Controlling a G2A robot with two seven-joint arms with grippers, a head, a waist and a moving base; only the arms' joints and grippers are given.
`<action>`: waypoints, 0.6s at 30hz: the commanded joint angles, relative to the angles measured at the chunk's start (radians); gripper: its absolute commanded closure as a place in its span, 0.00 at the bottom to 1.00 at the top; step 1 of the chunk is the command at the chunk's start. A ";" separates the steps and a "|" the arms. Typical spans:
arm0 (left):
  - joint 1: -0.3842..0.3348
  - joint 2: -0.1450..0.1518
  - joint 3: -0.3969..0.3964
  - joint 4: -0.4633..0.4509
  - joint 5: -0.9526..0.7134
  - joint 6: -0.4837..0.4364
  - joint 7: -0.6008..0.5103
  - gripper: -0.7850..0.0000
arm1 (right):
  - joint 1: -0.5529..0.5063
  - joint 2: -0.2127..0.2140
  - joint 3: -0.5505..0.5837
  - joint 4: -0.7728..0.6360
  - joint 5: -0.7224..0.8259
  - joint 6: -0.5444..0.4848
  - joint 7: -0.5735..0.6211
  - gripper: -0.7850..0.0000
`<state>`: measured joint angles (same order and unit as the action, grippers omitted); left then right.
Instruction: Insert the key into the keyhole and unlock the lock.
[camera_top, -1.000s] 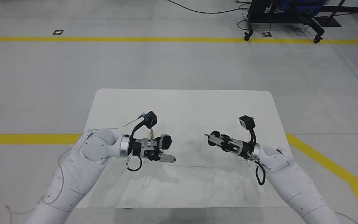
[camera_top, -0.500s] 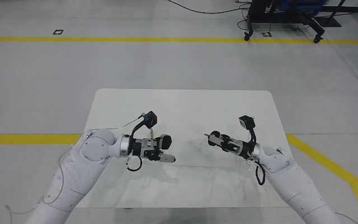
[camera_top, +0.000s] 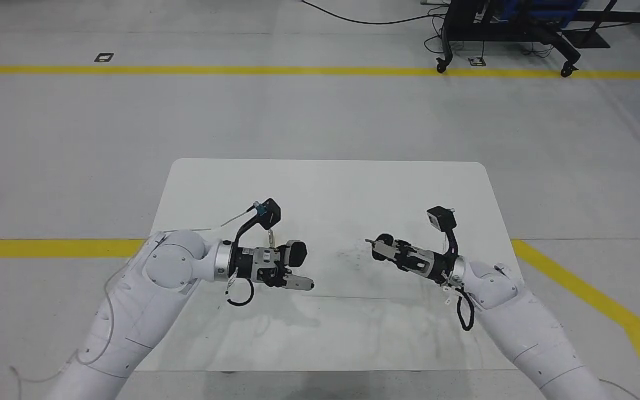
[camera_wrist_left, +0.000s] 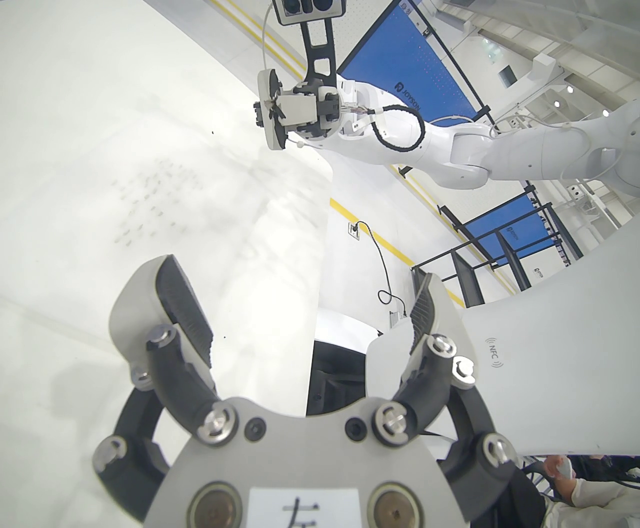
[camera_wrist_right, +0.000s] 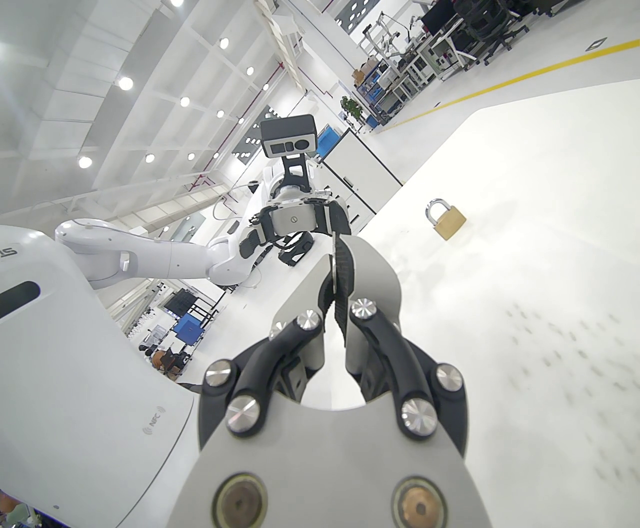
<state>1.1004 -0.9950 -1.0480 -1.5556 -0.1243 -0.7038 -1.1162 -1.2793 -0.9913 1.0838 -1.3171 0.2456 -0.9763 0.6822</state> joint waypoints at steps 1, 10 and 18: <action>0.000 0.000 0.000 0.000 0.000 0.000 0.000 0.00 | 0.000 0.000 0.000 0.000 0.000 0.000 0.000 1.00; 0.066 0.022 -0.106 -0.066 0.142 0.037 0.115 0.00 | 0.000 0.000 0.000 0.000 0.000 0.000 0.000 1.00; 0.309 0.071 -0.318 -0.368 0.668 0.451 0.161 0.00 | 0.000 0.000 0.000 0.000 0.000 0.000 0.000 1.00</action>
<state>1.3845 -0.9255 -1.3617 -1.8870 0.4504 -0.3367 -0.9539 -1.2793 -0.9914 1.0838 -1.3171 0.2456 -0.9763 0.6822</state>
